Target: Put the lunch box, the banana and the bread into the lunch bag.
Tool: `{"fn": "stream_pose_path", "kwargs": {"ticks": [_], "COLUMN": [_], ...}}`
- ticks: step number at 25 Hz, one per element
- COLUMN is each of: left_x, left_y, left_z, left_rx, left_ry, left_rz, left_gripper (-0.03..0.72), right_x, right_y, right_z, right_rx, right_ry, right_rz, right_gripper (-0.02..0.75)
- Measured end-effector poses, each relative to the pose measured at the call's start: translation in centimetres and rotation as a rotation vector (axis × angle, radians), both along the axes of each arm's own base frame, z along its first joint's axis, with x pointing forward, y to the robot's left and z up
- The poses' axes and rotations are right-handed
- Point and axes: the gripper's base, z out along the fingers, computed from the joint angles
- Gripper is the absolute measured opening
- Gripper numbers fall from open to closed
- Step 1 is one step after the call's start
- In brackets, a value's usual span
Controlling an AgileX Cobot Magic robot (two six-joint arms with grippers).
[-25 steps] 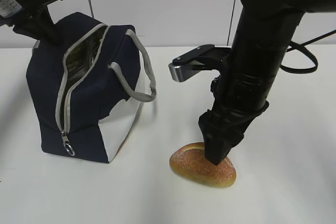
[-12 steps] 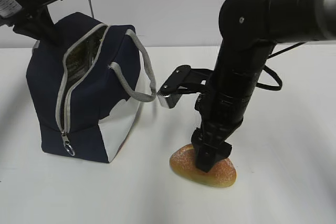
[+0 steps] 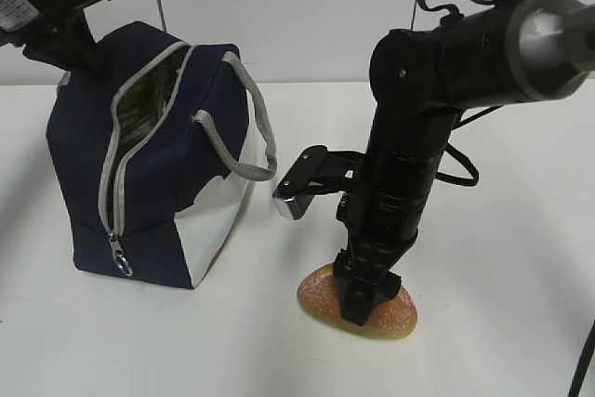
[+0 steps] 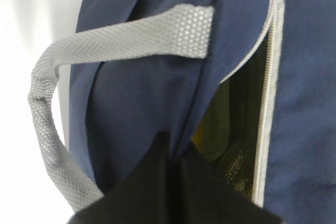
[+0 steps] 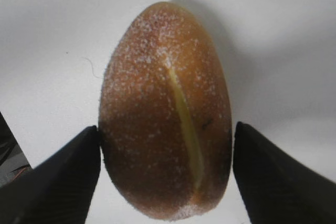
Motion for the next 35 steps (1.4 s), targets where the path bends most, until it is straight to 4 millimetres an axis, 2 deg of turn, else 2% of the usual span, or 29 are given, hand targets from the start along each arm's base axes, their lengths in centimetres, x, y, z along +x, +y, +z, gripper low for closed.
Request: {"fn": "stream_pose_path", "kwargs": {"ticks": [7, 12, 15, 19, 25, 28, 31, 35], "left_x": [0.0, 0.0, 0.0, 0.0, 0.0, 0.0, 0.0, 0.0], "left_y": [0.0, 0.0, 0.0, 0.0, 0.0, 0.0, 0.0, 0.0], "left_z": [0.0, 0.0, 0.0, 0.0, 0.0, 0.0, 0.0, 0.0], "left_rx": [0.000, 0.000, 0.000, 0.000, 0.000, 0.000, 0.000, 0.000], "left_ry": [0.000, 0.000, 0.000, 0.000, 0.000, 0.000, 0.000, 0.000], "left_rz": [0.000, 0.000, 0.000, 0.000, 0.000, 0.000, 0.000, 0.000], "left_gripper": [-0.003, -0.003, -0.003, -0.003, -0.003, -0.003, -0.003, -0.003], "right_x": [0.0, 0.4, 1.4, 3.2, 4.1, 4.2, 4.0, 3.4], "right_y": [0.0, 0.3, 0.9, 1.6, 1.1, 1.1, 1.7, 3.0], "right_z": [0.0, 1.5, 3.7, 7.0, 14.1, 16.9, 18.6, 19.3], "right_rx": [0.000, -0.010, 0.008, 0.045, 0.079, 0.123, 0.213, 0.368], "right_ry": [0.007, 0.038, 0.008, -0.090, -0.314, -0.382, -0.380, -0.289], "right_rz": [0.004, 0.016, -0.011, -0.131, -0.180, -0.216, -0.251, -0.276], "right_gripper": [0.414, 0.370, 0.363, 0.363, 0.361, 0.361, 0.360, 0.360]}}
